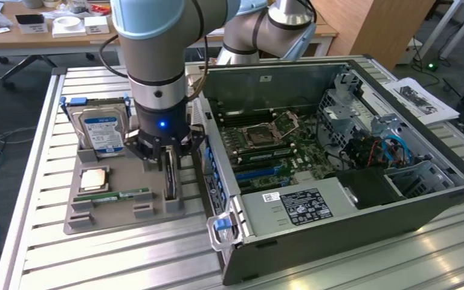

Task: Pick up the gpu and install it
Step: 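Pick up the gpu and move the gpu toward the slot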

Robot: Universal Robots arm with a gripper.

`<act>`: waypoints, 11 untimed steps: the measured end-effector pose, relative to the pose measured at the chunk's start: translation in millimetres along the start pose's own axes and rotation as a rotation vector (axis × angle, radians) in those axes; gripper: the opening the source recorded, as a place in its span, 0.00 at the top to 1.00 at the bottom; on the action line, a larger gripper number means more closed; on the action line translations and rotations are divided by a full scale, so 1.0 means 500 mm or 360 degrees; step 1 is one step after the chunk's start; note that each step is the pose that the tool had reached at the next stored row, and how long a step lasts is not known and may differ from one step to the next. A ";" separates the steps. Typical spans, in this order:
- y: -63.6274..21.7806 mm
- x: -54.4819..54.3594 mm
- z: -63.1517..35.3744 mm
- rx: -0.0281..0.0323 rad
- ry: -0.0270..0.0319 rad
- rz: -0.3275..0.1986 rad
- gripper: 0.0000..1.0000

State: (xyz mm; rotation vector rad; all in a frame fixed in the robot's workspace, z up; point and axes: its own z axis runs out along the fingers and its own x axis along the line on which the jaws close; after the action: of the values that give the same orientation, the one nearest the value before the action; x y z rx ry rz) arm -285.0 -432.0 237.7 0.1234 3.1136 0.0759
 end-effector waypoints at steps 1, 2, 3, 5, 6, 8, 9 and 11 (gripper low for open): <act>0.002 0.000 0.001 0.00002 0.00002 0.0000 0.58; 0.004 0.000 0.003 0.00003 0.00002 0.0000 0.58; 0.006 0.001 0.004 -0.00001 -0.00002 0.0001 0.58; 0.012 0.001 0.006 0.00001 -0.00001 0.0002 0.58; 0.012 0.001 0.007 -0.00001 -0.00002 0.0003 0.58; 0.012 0.002 0.008 0.00002 -0.00001 0.0004 0.58; 0.012 0.002 0.008 0.00000 -0.00002 0.0004 0.58; 0.012 0.004 0.010 0.00001 -0.00003 0.0006 0.58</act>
State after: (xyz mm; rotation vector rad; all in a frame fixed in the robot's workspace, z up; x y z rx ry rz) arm -286.5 -425.8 233.1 0.1294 3.1133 0.0759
